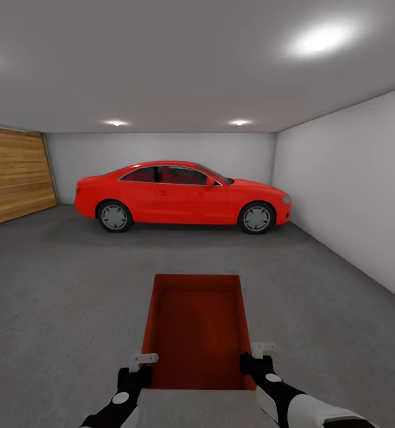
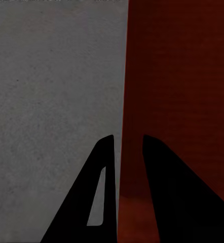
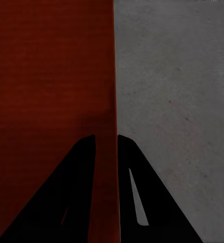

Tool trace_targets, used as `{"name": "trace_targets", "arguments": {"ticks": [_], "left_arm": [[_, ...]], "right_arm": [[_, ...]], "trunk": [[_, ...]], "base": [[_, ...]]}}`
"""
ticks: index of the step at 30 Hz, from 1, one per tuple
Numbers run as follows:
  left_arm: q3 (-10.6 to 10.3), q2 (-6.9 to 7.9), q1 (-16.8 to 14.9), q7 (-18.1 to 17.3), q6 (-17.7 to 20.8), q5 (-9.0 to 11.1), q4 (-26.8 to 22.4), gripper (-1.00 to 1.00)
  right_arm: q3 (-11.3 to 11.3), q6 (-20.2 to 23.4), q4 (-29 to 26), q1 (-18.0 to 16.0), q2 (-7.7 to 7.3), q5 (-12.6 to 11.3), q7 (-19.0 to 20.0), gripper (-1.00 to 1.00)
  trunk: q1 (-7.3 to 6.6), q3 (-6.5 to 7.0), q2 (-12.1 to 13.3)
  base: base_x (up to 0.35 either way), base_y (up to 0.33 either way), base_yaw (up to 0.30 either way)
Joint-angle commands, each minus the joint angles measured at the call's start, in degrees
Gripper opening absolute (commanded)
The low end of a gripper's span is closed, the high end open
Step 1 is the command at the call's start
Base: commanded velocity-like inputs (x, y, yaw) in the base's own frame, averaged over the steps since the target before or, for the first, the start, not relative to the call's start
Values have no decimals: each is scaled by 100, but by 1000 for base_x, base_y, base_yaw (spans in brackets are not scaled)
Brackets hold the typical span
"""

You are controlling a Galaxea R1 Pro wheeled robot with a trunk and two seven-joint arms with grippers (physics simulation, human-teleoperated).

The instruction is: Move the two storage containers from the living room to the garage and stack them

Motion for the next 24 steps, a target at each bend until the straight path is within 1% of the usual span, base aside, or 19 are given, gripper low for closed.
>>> {"name": "trace_targets", "arguments": {"ticks": [1,24], "left_arm": [[54,5,-3,49,-14,11,0,-100],[62,9,-3,49,-10,19,0,-100]], "right_arm": [[-401,-33,-4,-9,-58,-107,-86,-100],[-401,-34,-4,-9,-58,-111,-90,-100]], "trunk": [[5,-9,-7],[5,-9,-7]], "base": [[321,0,0],[321,0,0]]}}
